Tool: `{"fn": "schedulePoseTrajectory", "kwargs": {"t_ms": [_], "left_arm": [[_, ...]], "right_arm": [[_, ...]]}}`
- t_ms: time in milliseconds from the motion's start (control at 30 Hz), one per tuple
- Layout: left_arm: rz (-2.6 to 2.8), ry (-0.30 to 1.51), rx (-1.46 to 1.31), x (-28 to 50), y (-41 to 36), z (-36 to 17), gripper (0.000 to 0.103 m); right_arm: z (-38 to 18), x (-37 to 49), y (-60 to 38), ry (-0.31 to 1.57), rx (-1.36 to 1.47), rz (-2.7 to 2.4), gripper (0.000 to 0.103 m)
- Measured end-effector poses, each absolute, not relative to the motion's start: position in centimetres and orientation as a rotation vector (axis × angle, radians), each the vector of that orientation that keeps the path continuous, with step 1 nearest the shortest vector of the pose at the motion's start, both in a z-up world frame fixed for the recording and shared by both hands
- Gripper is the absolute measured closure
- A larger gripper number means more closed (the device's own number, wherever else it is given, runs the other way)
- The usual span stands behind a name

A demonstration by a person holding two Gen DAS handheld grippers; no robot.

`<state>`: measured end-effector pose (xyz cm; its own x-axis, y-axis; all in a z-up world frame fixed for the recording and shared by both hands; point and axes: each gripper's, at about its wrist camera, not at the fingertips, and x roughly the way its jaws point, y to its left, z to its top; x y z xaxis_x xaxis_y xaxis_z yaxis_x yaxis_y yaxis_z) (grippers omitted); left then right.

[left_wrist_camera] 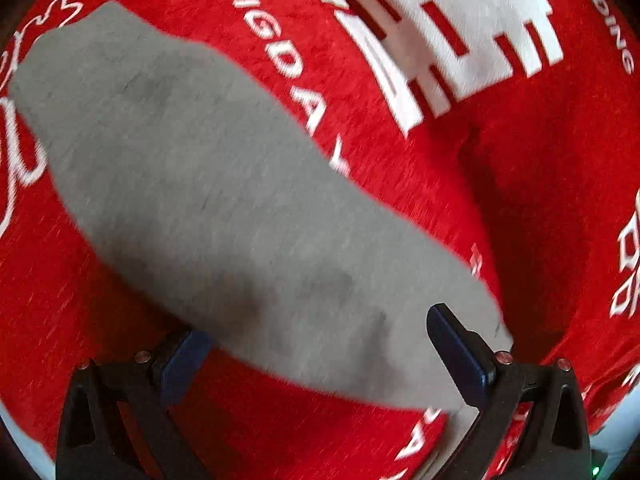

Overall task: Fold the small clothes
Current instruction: 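Grasp the sleeve end with the left gripper and lift it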

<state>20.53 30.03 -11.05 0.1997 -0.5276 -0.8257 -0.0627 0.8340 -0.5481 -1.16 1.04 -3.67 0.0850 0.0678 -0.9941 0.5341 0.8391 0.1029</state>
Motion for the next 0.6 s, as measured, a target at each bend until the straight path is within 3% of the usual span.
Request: {"fn": "schedulePoseTrajectory", "kwargs": {"t_ms": [100, 133, 200, 233, 267, 367, 433, 600], "left_arm": [[-0.33, 1.287, -0.558, 21.1, 30.5, -10.4, 0.002], [-0.315, 1.272, -0.558, 21.2, 30.7, -10.2, 0.011], [-0.309, 1.265, -0.569, 21.6, 31.3, -10.3, 0.043], [-0.319, 1.282, -0.591, 21.7, 31.5, -10.7, 0.069], [-0.335, 1.294, -0.63, 21.8, 32.0, -11.3, 0.082], [-0.347, 1.252, -0.659, 21.8, 33.8, -10.8, 0.084], [-0.397, 1.22, -0.669, 21.6, 33.8, -9.9, 0.096], [-0.582, 1.122, -0.597, 21.3, 32.2, -5.7, 0.096]], "right_arm": [[-3.7, -0.5, 1.6, 1.46, 0.503, -0.358, 0.0], [-3.7, -0.4, 1.7, 1.46, 0.502, -0.355, 0.0], [-3.8, -0.3, 2.0, 1.463, 0.499, -0.347, 0.0], [-3.9, -0.2, 2.1, 1.466, 0.498, -0.344, 0.0], [-4.1, -0.1, 2.2, 1.47, 0.498, -0.341, 0.0], [-4.3, 0.0, 2.5, 1.475, 0.504, -0.337, 0.0], [-4.3, -0.2, 2.5, 1.474, 0.51, -0.336, 0.0], [-4.6, -1.1, 1.7, 1.47, 0.57, -0.351, 0.0]]}}
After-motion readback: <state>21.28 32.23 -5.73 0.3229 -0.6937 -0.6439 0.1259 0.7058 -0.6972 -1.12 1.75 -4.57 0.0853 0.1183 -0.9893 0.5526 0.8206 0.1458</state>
